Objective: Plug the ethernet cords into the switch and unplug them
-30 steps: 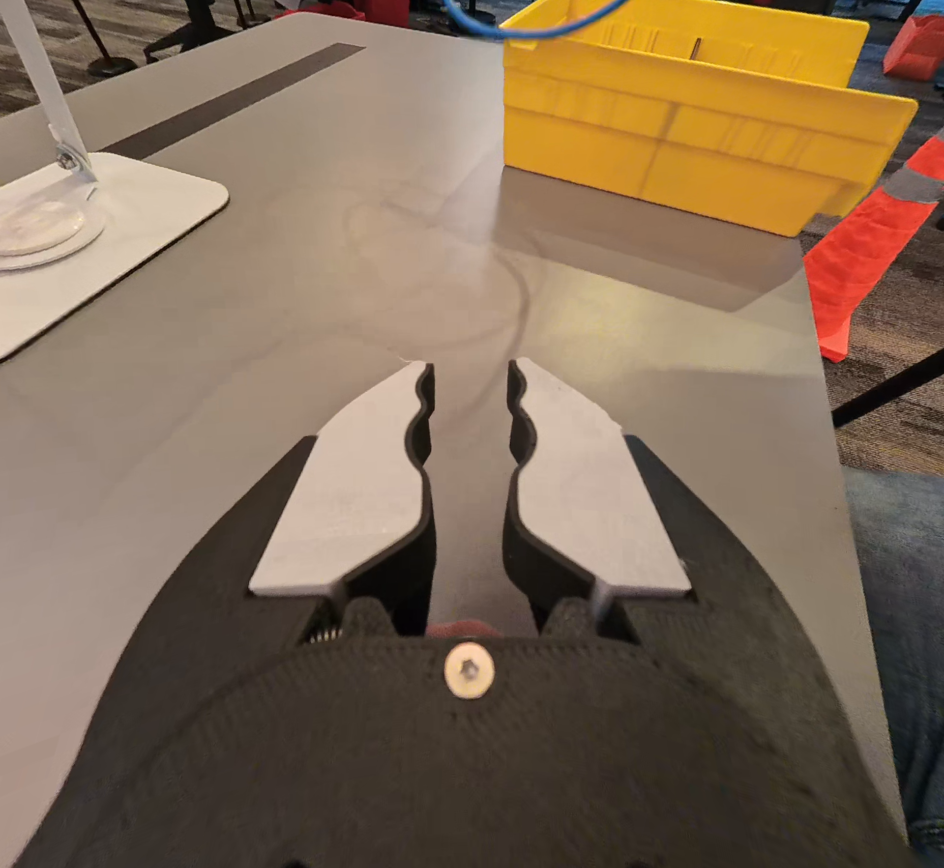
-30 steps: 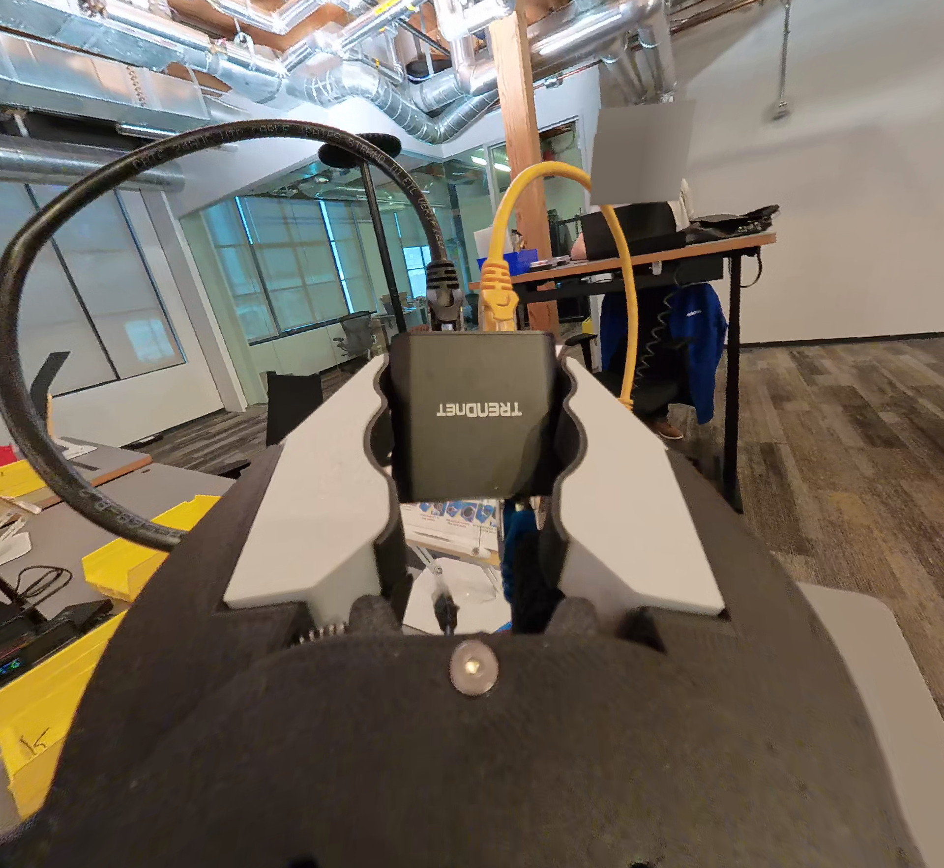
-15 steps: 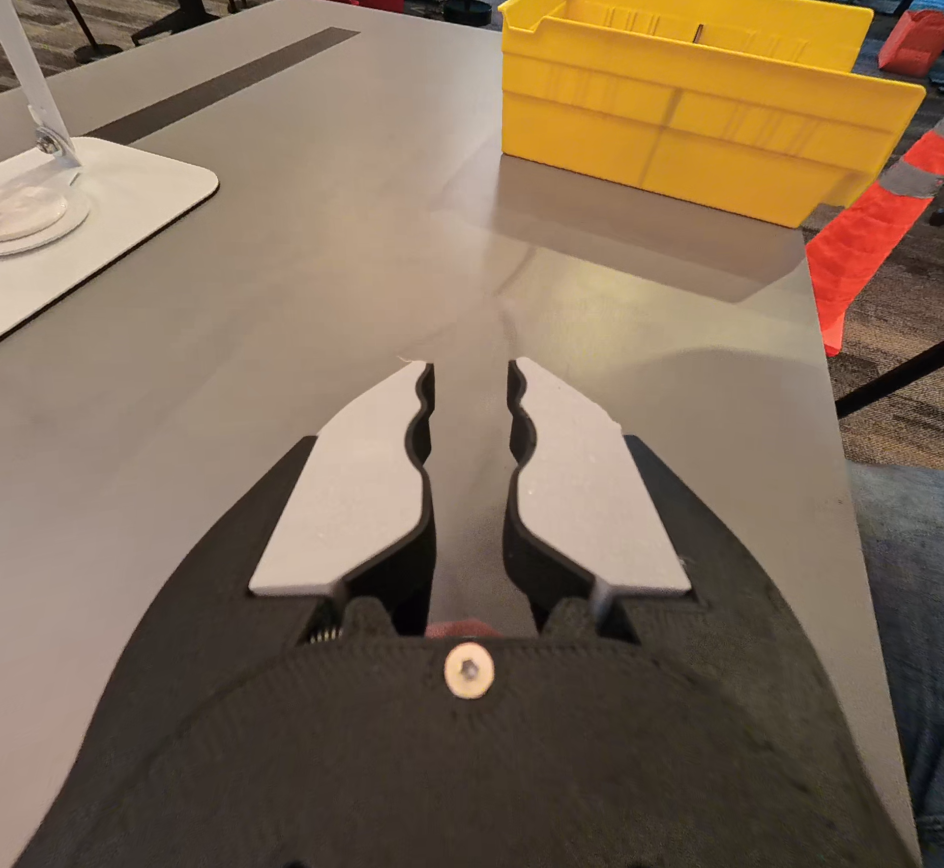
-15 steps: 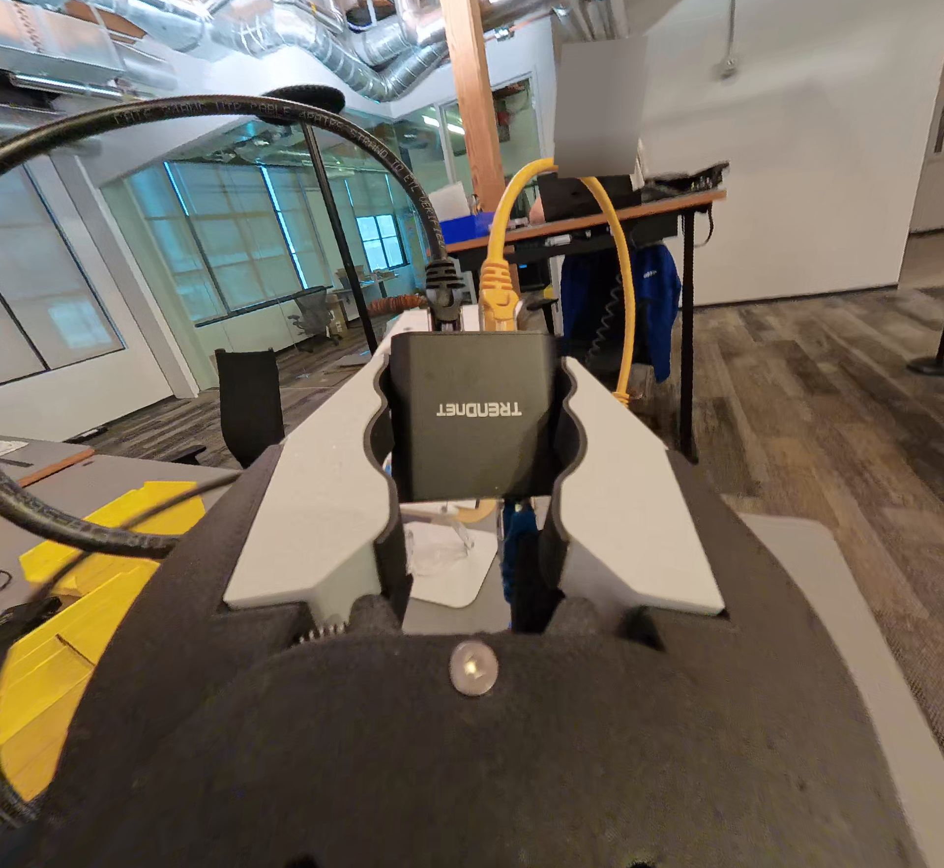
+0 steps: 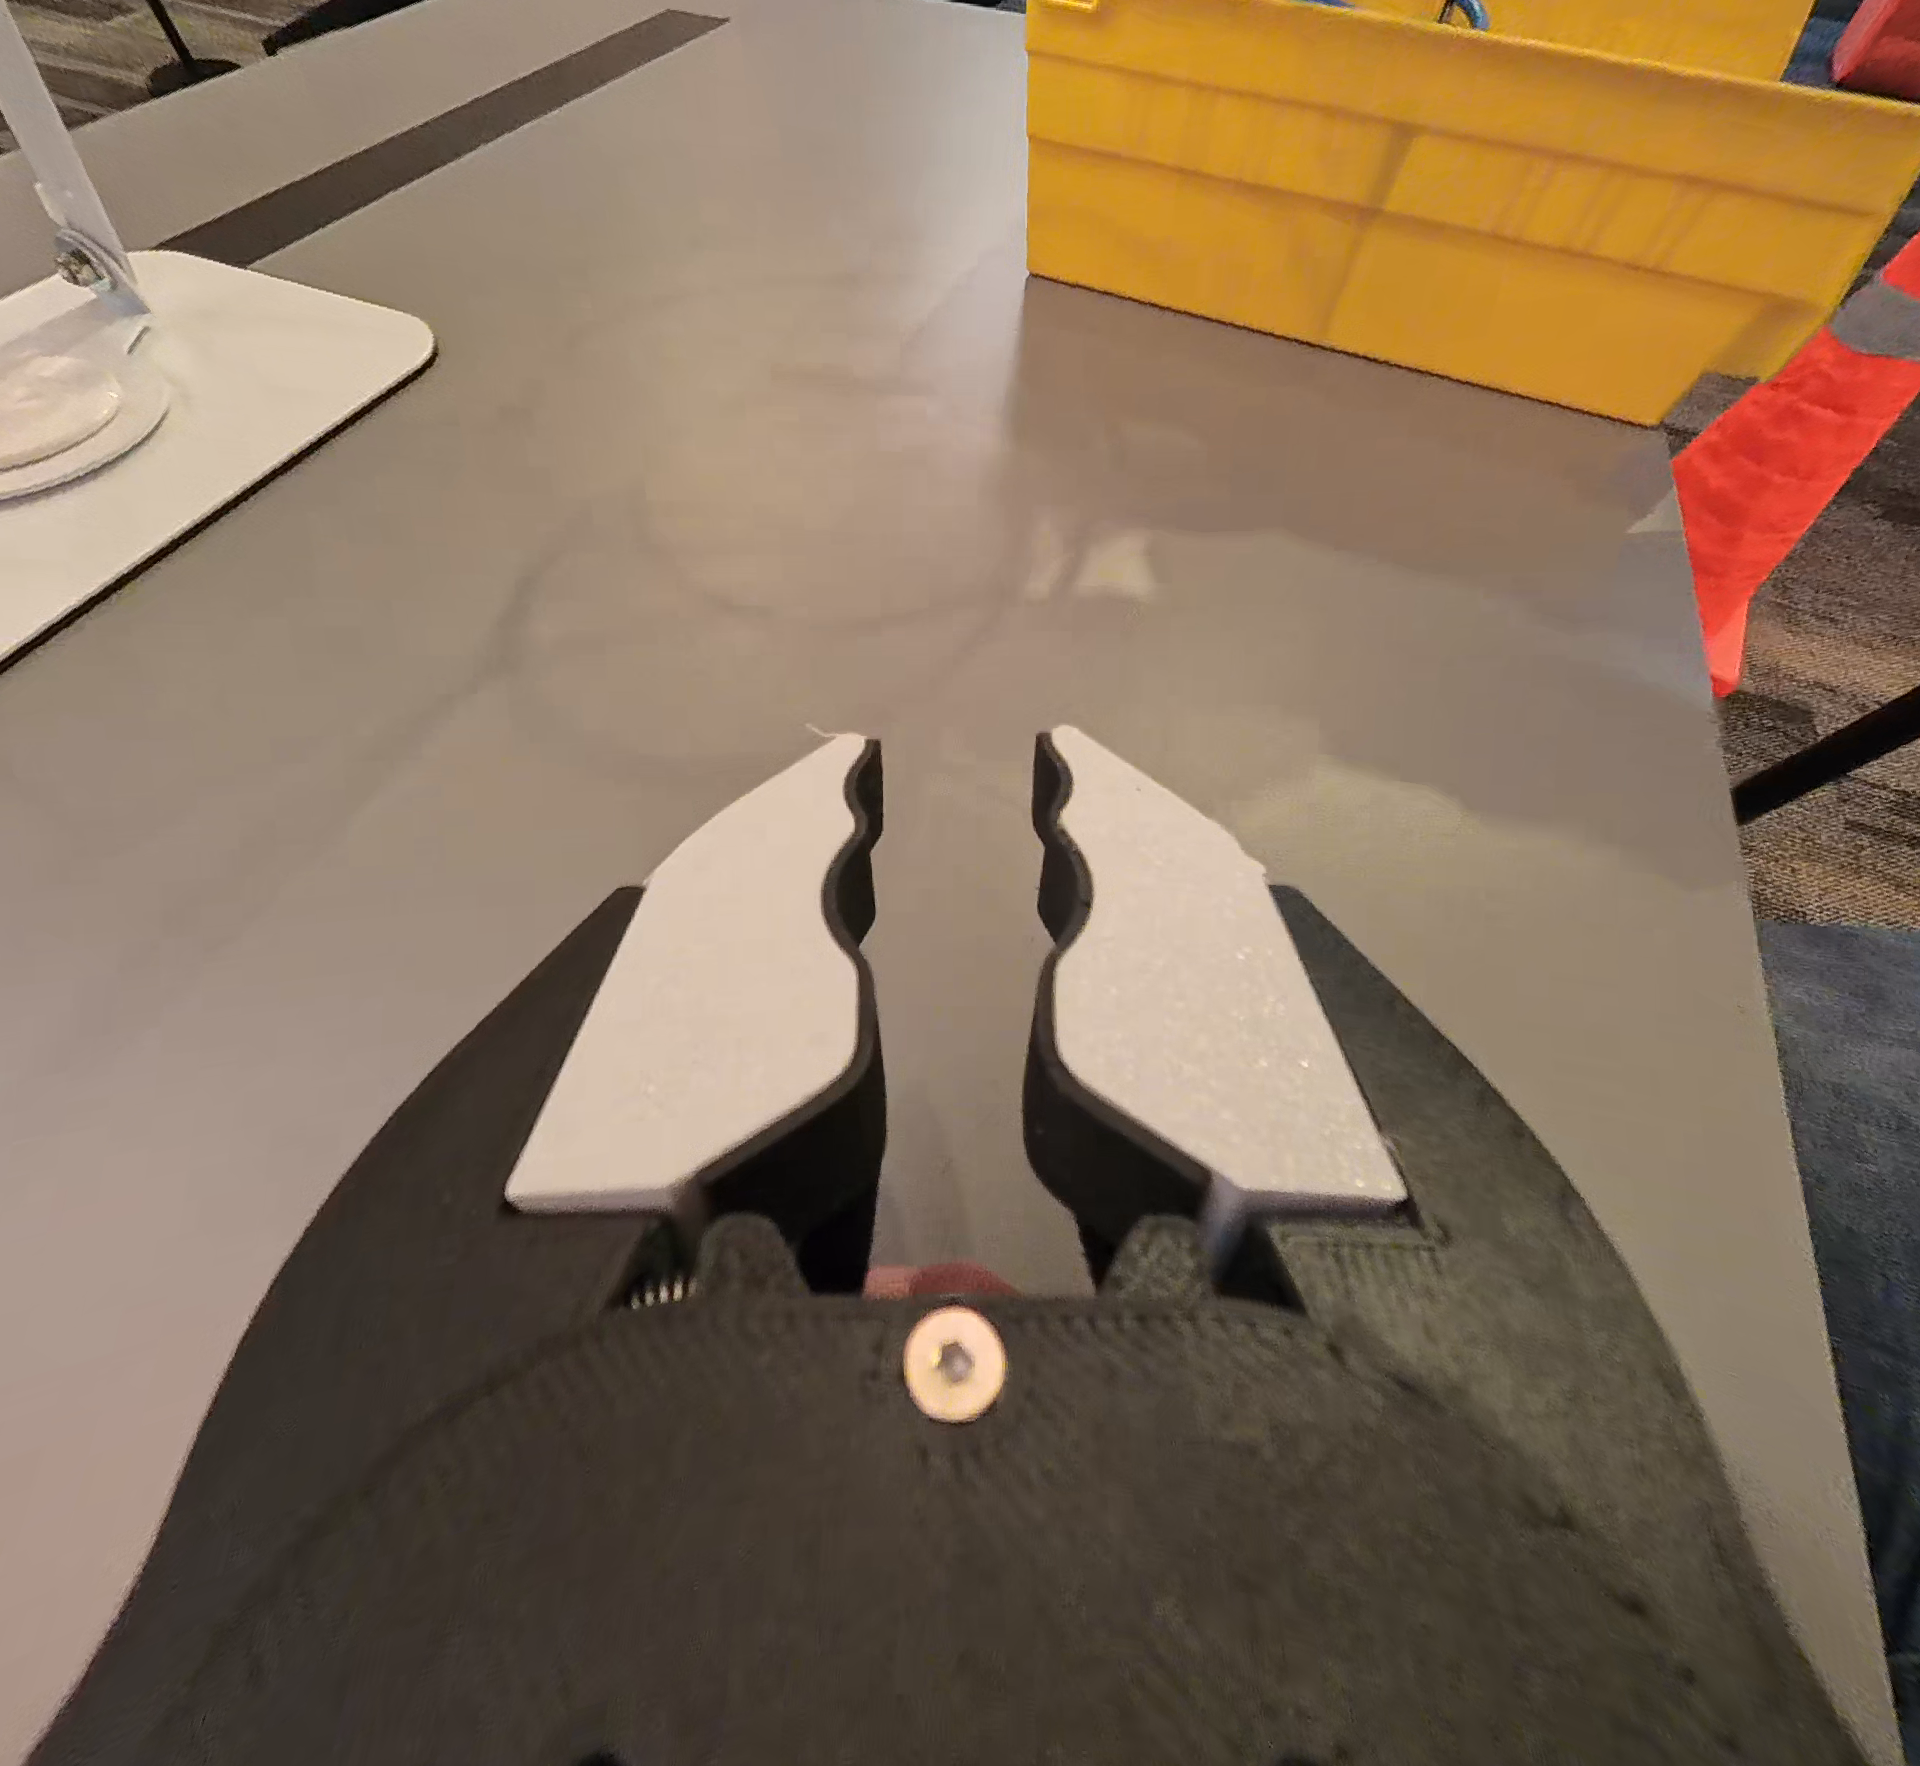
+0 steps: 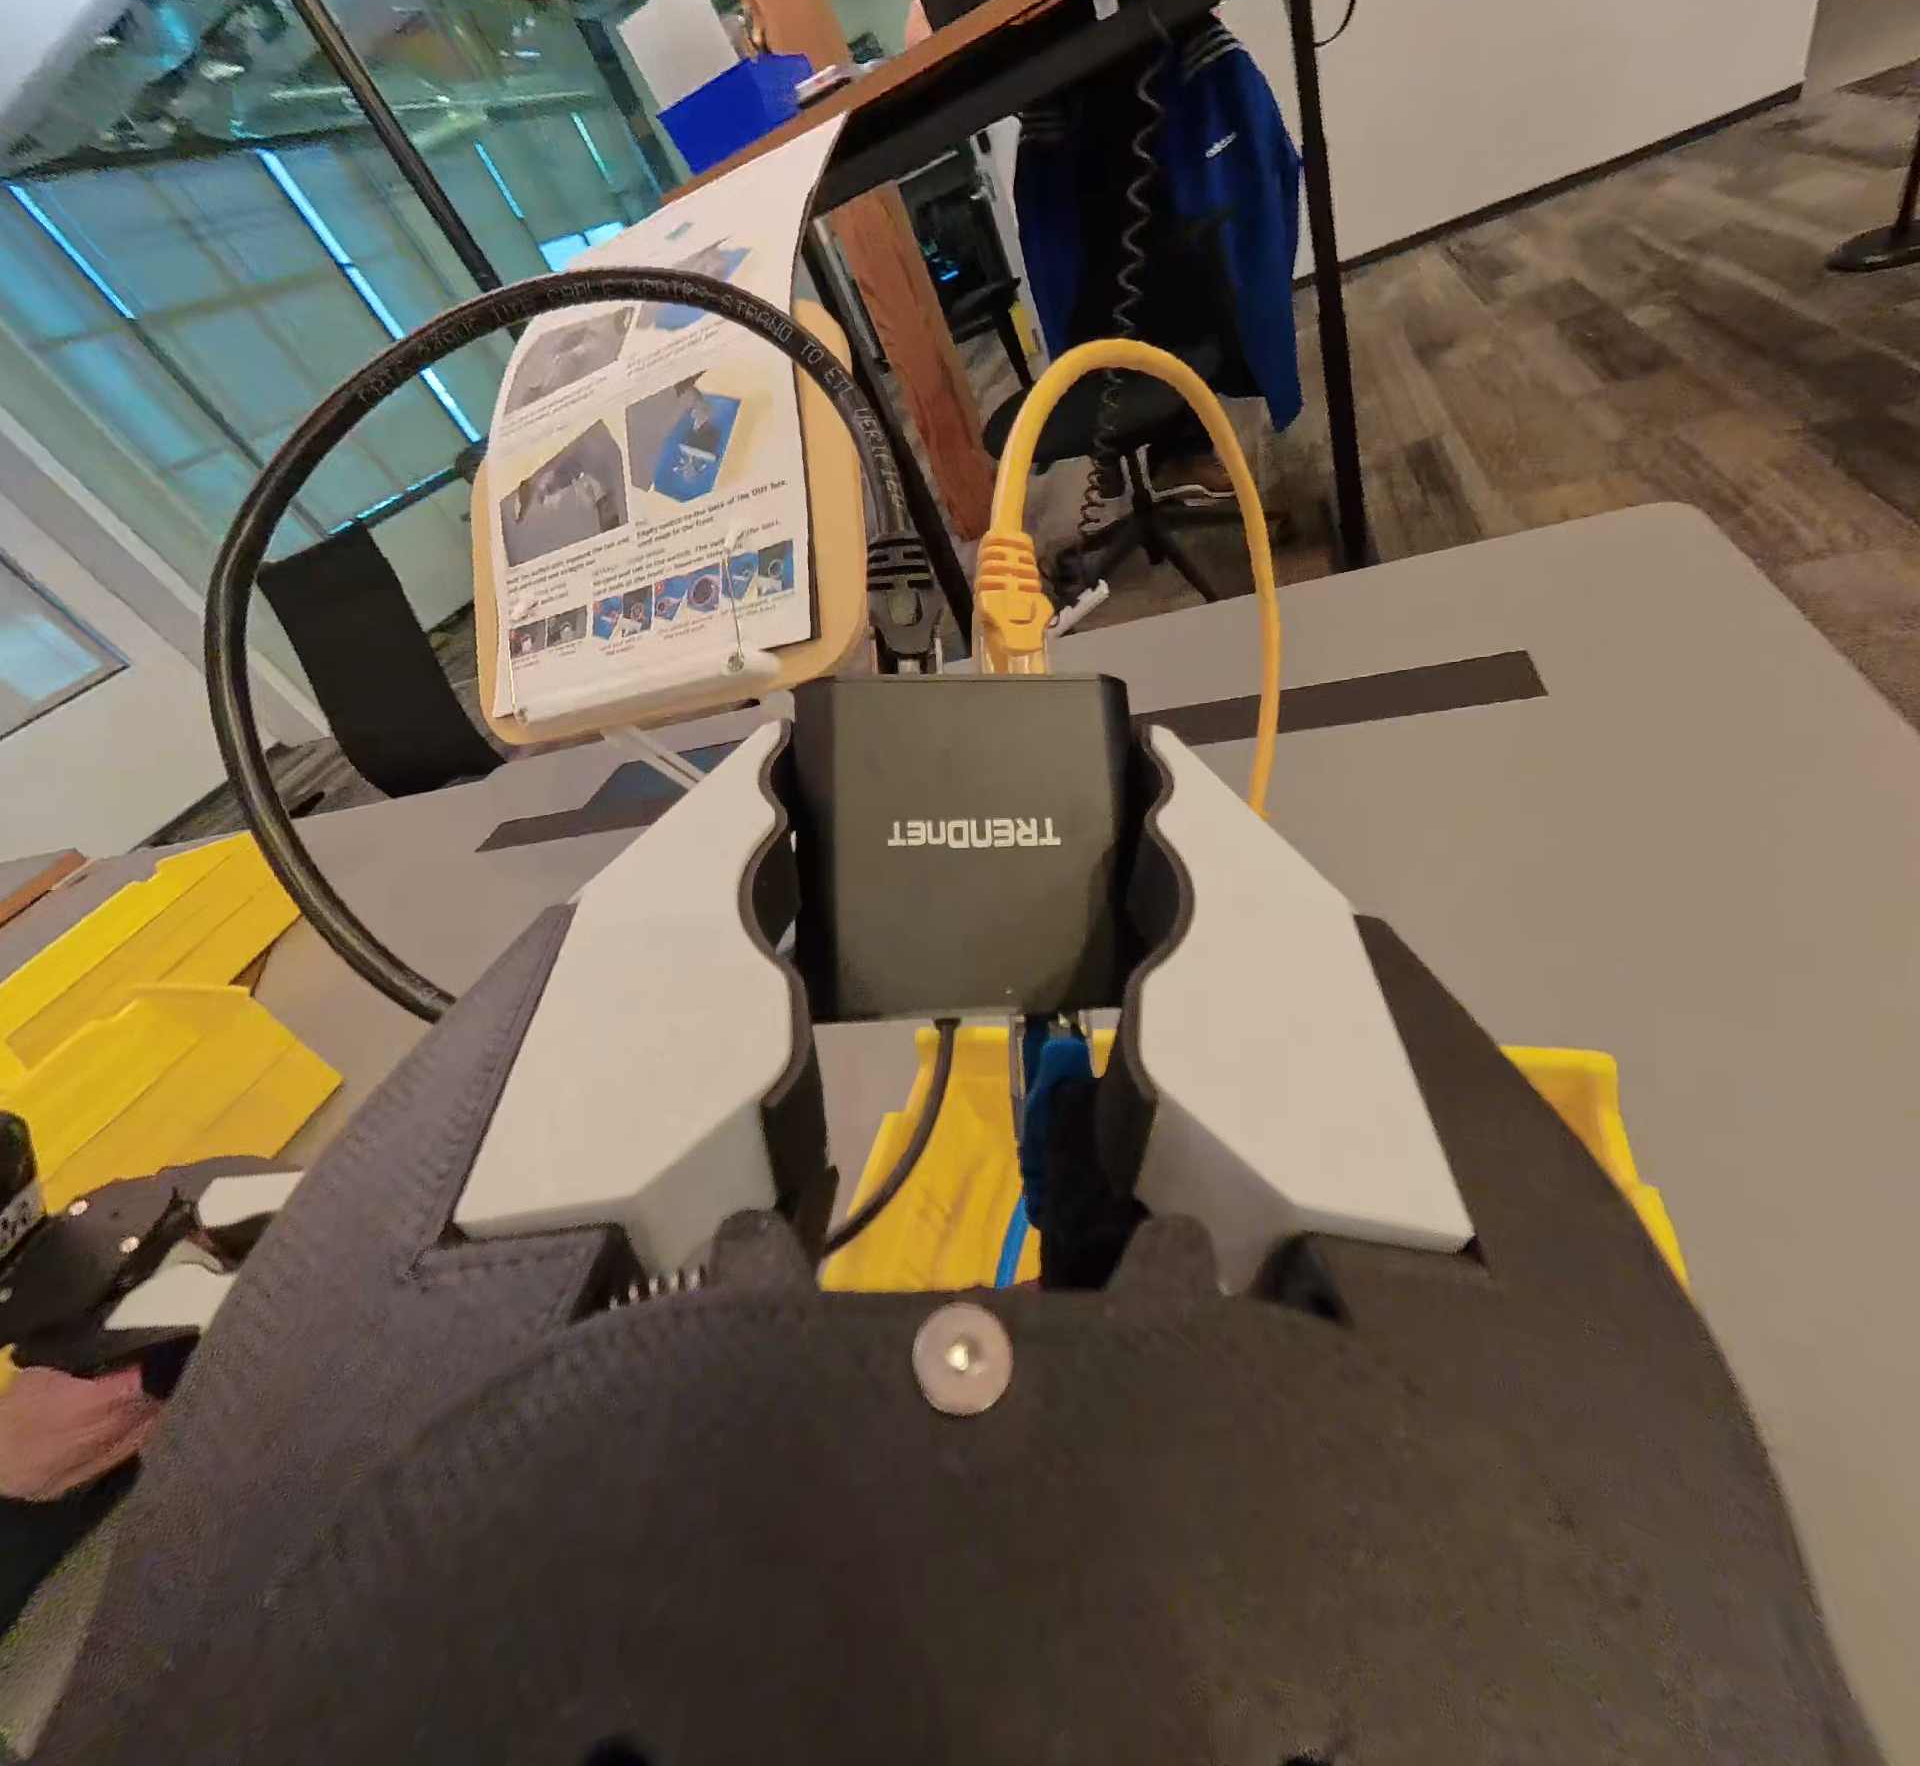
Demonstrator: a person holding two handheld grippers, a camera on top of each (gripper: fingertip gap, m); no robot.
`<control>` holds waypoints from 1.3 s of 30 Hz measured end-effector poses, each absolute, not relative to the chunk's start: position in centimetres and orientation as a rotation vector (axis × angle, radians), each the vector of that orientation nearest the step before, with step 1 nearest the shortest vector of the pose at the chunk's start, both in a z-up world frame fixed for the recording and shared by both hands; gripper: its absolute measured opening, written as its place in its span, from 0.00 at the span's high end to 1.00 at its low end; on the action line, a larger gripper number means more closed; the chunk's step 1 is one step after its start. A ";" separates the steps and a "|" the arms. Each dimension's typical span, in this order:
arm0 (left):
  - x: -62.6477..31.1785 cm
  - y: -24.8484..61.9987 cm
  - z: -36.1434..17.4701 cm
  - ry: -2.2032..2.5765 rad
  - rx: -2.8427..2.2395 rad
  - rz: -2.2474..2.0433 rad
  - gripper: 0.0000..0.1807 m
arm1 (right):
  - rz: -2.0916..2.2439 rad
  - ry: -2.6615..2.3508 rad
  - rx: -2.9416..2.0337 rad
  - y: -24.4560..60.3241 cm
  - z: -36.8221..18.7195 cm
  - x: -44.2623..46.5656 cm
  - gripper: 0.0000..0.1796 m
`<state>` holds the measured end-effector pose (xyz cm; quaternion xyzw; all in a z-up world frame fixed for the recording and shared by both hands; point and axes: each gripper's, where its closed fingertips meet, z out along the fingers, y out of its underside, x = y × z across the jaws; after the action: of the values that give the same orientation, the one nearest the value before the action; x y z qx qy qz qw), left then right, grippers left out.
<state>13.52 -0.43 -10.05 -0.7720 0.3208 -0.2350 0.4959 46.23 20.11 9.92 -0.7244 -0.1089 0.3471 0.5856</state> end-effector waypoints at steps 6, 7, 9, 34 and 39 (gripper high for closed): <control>13.4 -0.3 -10.0 0.764 -1.871 -0.580 0.85 | 1.001 -0.189 -1.542 20.7 9.0 46.5 0.66; 13.4 -0.3 -10.0 0.763 -1.872 -0.580 0.85 | 1.020 -0.189 -1.484 20.6 10.2 46.8 0.66; 13.4 -0.3 -10.1 0.766 -1.875 -0.577 0.85 | 1.117 -0.154 -1.330 20.3 13.5 47.3 0.66; 13.7 -0.3 -10.5 0.793 -1.890 -0.536 0.85 | 0.590 -0.351 -2.178 20.0 -5.7 47.3 0.66; 13.8 -0.3 -10.6 0.806 -1.894 -0.519 0.85 | 0.412 -0.474 -2.386 19.5 -9.3 47.6 0.65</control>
<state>13.76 -0.32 -10.61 -0.7788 0.3314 -0.2133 0.4879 47.57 19.54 -9.35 -0.9126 -0.1814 0.1574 0.3309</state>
